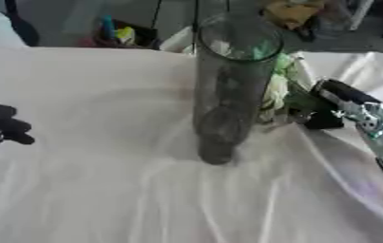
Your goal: Arrange flowers into the vase.
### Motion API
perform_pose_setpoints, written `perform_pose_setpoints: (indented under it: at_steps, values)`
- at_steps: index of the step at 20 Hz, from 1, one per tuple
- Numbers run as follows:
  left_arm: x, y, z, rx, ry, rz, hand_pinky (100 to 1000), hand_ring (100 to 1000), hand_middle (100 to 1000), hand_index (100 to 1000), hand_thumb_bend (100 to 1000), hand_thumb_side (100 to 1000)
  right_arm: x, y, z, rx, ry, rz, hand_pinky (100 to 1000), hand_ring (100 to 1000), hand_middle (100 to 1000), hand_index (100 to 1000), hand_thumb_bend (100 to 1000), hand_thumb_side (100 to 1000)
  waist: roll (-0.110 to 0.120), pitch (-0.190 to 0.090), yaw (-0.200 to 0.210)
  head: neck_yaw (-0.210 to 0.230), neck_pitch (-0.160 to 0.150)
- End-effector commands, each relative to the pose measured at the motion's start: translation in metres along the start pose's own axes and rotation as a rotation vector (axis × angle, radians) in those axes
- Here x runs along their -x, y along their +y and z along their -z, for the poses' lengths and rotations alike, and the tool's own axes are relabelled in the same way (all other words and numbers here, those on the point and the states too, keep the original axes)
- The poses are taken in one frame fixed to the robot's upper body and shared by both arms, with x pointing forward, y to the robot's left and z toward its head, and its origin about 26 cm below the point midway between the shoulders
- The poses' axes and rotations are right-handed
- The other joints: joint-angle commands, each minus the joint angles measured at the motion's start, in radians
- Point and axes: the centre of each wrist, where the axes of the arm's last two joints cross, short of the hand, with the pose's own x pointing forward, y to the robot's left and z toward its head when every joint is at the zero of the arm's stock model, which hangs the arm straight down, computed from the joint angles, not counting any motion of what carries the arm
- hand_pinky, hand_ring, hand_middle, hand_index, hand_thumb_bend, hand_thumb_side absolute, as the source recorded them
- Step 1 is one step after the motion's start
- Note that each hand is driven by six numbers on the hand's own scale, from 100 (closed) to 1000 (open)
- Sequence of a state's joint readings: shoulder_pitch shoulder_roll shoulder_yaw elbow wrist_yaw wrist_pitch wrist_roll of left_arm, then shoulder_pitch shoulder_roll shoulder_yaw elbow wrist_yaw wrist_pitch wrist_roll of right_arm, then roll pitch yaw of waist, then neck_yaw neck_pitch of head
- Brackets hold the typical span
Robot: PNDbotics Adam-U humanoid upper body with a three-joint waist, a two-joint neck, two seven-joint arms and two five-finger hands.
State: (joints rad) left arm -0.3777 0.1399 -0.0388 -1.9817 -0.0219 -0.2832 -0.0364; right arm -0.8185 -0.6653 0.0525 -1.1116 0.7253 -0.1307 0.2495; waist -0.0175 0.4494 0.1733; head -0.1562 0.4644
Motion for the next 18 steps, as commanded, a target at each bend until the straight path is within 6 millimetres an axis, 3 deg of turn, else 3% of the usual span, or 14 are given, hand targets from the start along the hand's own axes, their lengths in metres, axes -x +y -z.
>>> perform_pose_setpoints:
  at_steps: [1, 18]
  values:
    - [-0.005, 0.000, 0.003, 0.015, -0.021, 0.008, 530, 597, 628, 715, 100, 1000, 0.003, -0.023, -0.002, 0.075, 0.008, -0.023, 100, 175, 100, 100, 100, 490, -0.012, -0.008, 0.002, -0.002, -0.012]
    - [-0.005, 0.000, 0.002, 0.025, -0.014, 0.010, 530, 594, 626, 714, 100, 1000, -0.001, -0.062, -0.008, 0.221, 0.034, -0.044, 100, 174, 100, 100, 100, 498, -0.012, -0.018, 0.003, 0.002, -0.011]
